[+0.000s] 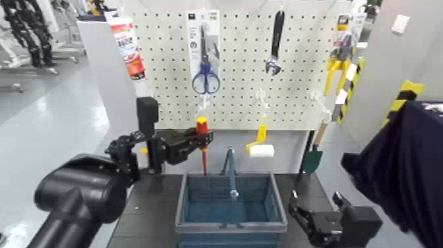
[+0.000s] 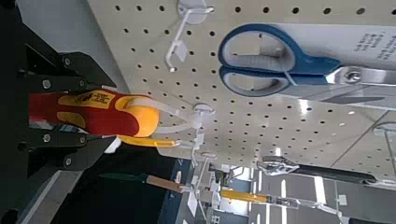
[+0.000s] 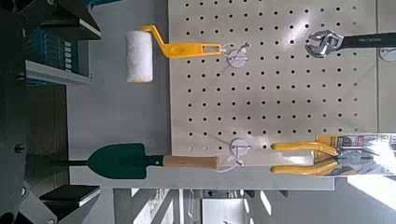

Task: Put the red screwdriver into the crate.

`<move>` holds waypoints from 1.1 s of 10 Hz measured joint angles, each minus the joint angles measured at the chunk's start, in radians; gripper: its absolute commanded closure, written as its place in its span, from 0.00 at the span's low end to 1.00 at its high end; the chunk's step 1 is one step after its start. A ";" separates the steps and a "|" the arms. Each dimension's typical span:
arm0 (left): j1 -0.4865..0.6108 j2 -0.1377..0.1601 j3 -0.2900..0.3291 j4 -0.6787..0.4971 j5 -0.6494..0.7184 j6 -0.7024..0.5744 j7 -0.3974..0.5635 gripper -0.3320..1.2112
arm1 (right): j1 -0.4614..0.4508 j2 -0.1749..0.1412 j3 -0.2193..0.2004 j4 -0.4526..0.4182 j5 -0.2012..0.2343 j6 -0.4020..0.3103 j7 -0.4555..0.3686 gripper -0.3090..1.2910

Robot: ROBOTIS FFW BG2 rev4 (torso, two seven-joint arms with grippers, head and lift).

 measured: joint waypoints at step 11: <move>0.084 -0.014 -0.068 0.206 0.223 -0.126 0.026 0.99 | 0.001 0.002 0.005 0.005 -0.004 -0.006 0.002 0.28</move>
